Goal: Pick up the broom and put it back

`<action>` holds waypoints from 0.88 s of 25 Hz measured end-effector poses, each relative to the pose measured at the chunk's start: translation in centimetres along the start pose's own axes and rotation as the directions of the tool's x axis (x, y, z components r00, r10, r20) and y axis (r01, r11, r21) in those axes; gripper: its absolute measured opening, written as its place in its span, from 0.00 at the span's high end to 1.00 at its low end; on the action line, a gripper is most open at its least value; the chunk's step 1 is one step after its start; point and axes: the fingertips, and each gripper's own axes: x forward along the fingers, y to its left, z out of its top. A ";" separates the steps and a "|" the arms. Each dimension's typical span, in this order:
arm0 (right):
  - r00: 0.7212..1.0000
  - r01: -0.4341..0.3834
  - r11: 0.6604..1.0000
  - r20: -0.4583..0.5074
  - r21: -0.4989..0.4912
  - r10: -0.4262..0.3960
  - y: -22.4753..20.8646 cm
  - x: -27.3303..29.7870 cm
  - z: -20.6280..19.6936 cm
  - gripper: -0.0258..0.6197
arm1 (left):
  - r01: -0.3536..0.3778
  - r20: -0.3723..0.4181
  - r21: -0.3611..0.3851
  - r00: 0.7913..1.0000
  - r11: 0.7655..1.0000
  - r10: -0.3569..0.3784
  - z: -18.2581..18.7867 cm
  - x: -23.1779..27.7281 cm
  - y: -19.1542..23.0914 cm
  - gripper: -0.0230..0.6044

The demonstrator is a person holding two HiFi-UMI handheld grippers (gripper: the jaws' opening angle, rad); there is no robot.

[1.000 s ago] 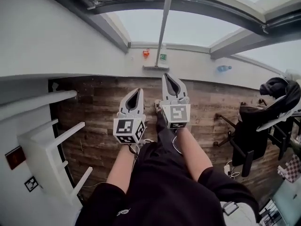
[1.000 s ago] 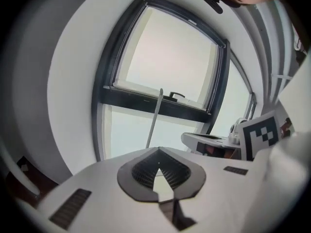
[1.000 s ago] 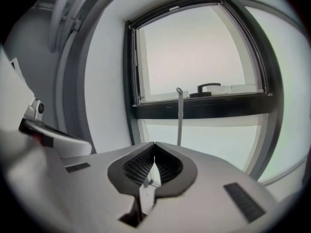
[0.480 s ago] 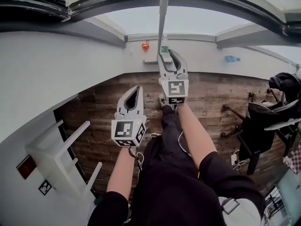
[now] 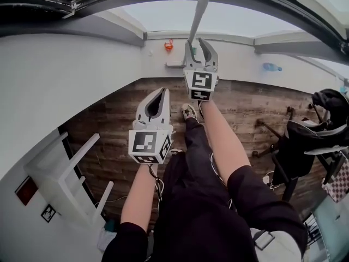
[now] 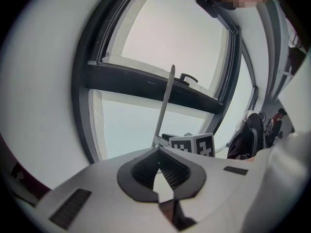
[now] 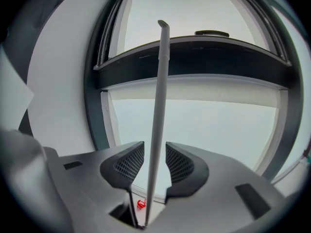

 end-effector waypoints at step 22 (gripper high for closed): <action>0.994 -0.102 0.995 0.041 -0.013 0.102 2.2 -1.2 -0.7 0.82 | 0.015 -0.028 -0.023 0.999 1.000 -0.016 -2.2 0.9 -0.4 0.96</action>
